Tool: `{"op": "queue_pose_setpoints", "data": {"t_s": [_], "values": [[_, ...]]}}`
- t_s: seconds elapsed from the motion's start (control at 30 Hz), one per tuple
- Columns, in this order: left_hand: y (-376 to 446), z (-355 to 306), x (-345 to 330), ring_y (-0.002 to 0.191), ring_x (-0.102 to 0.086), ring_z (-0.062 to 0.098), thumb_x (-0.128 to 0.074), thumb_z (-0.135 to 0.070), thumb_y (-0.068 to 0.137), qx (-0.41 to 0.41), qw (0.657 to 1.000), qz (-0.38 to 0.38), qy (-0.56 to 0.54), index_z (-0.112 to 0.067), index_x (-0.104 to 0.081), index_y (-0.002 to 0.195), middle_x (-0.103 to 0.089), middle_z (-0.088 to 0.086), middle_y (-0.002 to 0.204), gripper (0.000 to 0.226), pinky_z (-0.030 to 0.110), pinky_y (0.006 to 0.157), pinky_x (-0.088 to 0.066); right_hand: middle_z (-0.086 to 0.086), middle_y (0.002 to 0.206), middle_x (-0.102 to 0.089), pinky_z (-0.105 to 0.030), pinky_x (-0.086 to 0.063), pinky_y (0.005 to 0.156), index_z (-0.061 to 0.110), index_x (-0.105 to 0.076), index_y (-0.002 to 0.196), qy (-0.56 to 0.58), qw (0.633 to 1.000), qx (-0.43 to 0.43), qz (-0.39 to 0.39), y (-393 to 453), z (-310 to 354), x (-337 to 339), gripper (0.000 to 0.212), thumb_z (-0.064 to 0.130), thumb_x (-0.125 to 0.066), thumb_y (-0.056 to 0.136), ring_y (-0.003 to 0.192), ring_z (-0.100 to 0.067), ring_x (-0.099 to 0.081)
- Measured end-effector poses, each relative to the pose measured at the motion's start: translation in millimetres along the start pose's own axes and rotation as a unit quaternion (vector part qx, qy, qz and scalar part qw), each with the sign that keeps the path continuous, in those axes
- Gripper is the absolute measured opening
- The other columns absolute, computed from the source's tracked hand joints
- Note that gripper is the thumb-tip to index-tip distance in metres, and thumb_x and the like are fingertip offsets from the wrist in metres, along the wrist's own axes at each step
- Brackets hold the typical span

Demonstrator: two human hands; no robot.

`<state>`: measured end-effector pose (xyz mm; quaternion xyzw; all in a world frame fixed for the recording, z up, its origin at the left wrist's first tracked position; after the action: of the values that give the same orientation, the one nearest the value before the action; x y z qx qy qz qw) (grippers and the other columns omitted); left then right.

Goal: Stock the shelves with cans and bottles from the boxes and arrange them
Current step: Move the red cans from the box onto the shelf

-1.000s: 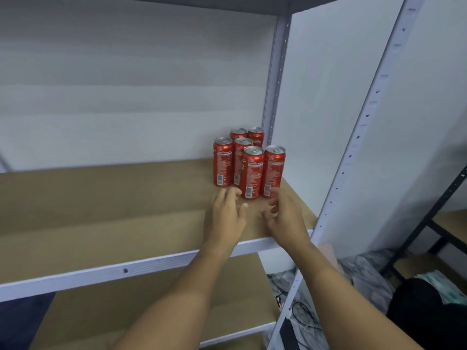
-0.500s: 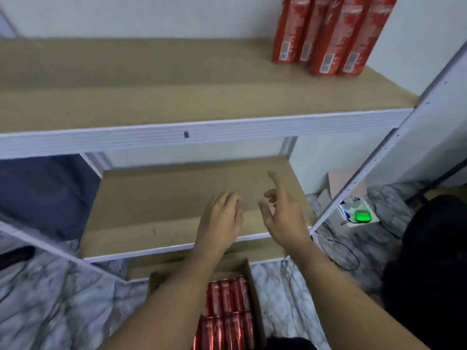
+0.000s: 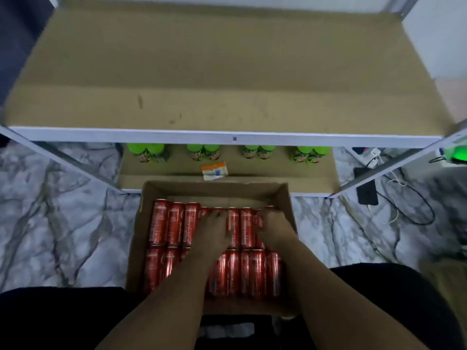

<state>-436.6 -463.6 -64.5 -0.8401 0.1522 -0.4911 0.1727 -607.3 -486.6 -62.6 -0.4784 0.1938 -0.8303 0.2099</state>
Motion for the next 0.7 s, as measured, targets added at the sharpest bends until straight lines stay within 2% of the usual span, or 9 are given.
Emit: {"op": "queue_pose_setpoints", "data": {"t_s": [0.1, 0.2, 0.27, 0.37, 0.47, 0.6, 0.7], "values": [[12, 34, -60, 0.135, -0.049, 0.025, -0.066, -0.023, 0.096, 0.025, 0.998, 0.06, -0.005, -0.016, -0.051, 0.145, -0.053, 0.007, 0.144, 0.051, 0.038, 0.113, -0.043, -0.003, 0.106, -0.07, -0.038, -0.054, 0.093, 0.018, -0.069, 0.106, -0.015, 0.998, -0.019, 0.06, 21, -32, -62, 0.019, 0.03, -0.058, 0.096, 0.099, -0.022, -0.067], [19, 58, -100, 0.132, -0.052, 0.024, -0.067, -0.022, 0.096, 0.033, 0.996, 0.078, -0.004, -0.015, -0.055, 0.142, -0.055, 0.006, 0.141, 0.047, 0.039, 0.112, -0.044, -0.006, 0.117, -0.069, -0.042, -0.051, 0.1, 0.017, -0.068, 0.117, -0.063, 0.994, -0.036, 0.084, 29, -56, -103, 0.029, 0.032, -0.062, 0.093, 0.11, -0.026, -0.064], [19, 72, -120, 0.131, -0.052, 0.024, -0.068, -0.025, 0.095, 0.042, 0.995, 0.092, 0.007, -0.015, -0.055, 0.142, -0.055, 0.006, 0.141, 0.05, 0.039, 0.112, -0.044, -0.006, 0.125, -0.065, -0.043, -0.044, 0.107, 0.019, -0.065, 0.123, -0.104, 0.99, -0.037, 0.091, 29, -67, -123, 0.035, 0.034, -0.062, 0.093, 0.121, -0.027, -0.057], [13, 87, -143, 0.127, -0.054, 0.023, -0.068, -0.035, 0.095, 0.048, 0.993, 0.103, 0.02, -0.014, -0.059, 0.137, -0.057, 0.004, 0.138, 0.048, 0.039, 0.109, -0.046, -0.006, 0.127, -0.062, -0.046, -0.036, 0.113, 0.019, -0.062, 0.123, -0.146, 0.983, -0.046, 0.1, 28, -80, -142, 0.035, 0.039, -0.061, 0.094, 0.127, -0.027, -0.051], [2, 91, -152, 0.129, -0.051, 0.024, -0.065, -0.035, 0.097, 0.051, 0.995, 0.088, -0.004, -0.013, -0.058, 0.138, -0.057, 0.005, 0.139, 0.046, 0.041, 0.11, -0.045, -0.006, 0.129, -0.062, -0.047, -0.03, 0.118, 0.019, -0.062, 0.124, -0.169, 0.977, -0.061, 0.111, 25, -87, -148, 0.037, 0.042, -0.059, 0.094, 0.13, -0.027, -0.049], [-5, 90, -144, 0.124, -0.056, 0.021, -0.072, -0.028, 0.093, 0.053, 0.992, 0.068, -0.094, -0.017, -0.057, 0.135, -0.059, 0.003, 0.134, 0.046, 0.042, 0.108, -0.048, -0.004, 0.125, -0.064, -0.043, -0.041, 0.11, 0.02, -0.062, 0.125, -0.111, 0.989, -0.056, 0.085, 18, -82, -144, 0.037, 0.039, -0.061, 0.093, 0.124, -0.025, -0.056], [-14, 87, -139, 0.116, -0.059, 0.014, -0.075, -0.022, 0.092, 0.05, 0.982, 0.071, -0.165, -0.025, -0.056, 0.124, -0.062, -0.005, 0.124, 0.038, 0.037, 0.104, -0.05, -0.004, 0.126, -0.064, -0.04, -0.048, 0.104, 0.019, -0.059, 0.129, -0.053, 0.994, -0.051, 0.076, 11, -76, -140, 0.045, 0.032, -0.071, 0.088, 0.118, -0.023, -0.061]]}}
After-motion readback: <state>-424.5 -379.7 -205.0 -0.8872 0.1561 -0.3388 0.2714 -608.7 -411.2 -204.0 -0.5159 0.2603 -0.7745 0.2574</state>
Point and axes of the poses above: each hand's wrist, its own y-axis towards the middle knuckle, its own x-axis out of the back of the hand, z = x × y, the point moved 5 cm from there along y, towards the middle knuckle
